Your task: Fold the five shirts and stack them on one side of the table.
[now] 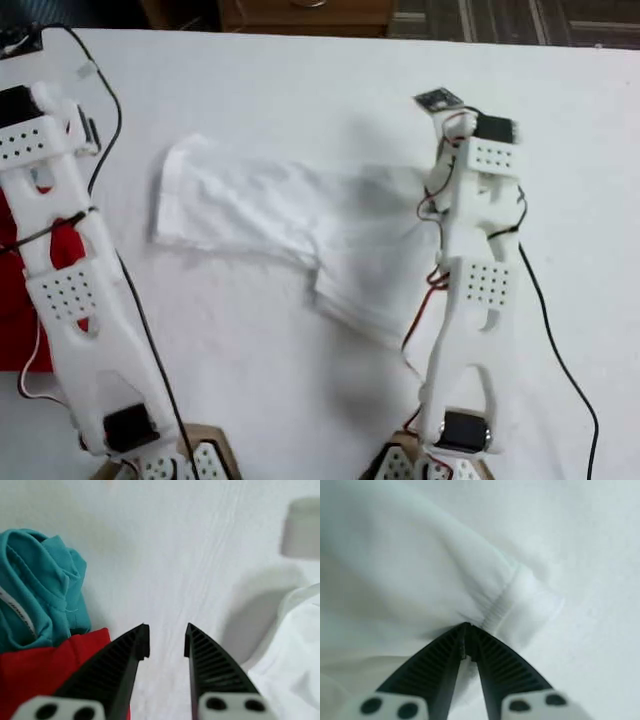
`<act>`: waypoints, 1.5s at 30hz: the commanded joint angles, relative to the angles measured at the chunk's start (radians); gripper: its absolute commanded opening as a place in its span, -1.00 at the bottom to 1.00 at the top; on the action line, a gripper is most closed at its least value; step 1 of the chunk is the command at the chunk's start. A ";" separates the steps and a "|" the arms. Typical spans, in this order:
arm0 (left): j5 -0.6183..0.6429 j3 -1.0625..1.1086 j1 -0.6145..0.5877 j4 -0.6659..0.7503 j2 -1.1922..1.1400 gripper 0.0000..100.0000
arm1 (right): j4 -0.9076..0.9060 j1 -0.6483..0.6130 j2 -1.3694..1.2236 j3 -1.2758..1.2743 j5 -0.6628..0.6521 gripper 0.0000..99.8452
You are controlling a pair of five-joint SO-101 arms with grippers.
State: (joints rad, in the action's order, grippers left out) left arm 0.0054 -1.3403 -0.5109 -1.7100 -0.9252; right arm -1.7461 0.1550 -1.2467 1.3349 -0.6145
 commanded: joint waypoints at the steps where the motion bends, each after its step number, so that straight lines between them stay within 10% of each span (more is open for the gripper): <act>1: 0.008 -0.028 0.003 0.046 0.009 -0.72 | -0.021 0.051 0.047 -0.005 -0.012 -0.97; 26: 0.006 0.110 0.299 0.359 -0.213 -0.51 | -0.022 -0.024 0.081 -0.009 -0.008 -0.97; 36: 0.071 0.108 0.293 0.393 -0.224 -0.96 | -0.022 -0.062 0.081 -0.009 -0.008 -0.96; 45: 0.244 0.059 0.270 0.350 -0.210 -0.95 | -0.022 -0.054 0.079 -0.009 -0.009 -0.96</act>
State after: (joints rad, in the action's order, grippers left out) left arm 0.2079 -1.2267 -0.2133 -1.3357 -1.1845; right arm -1.7476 0.1059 -1.2221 1.3272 -0.6206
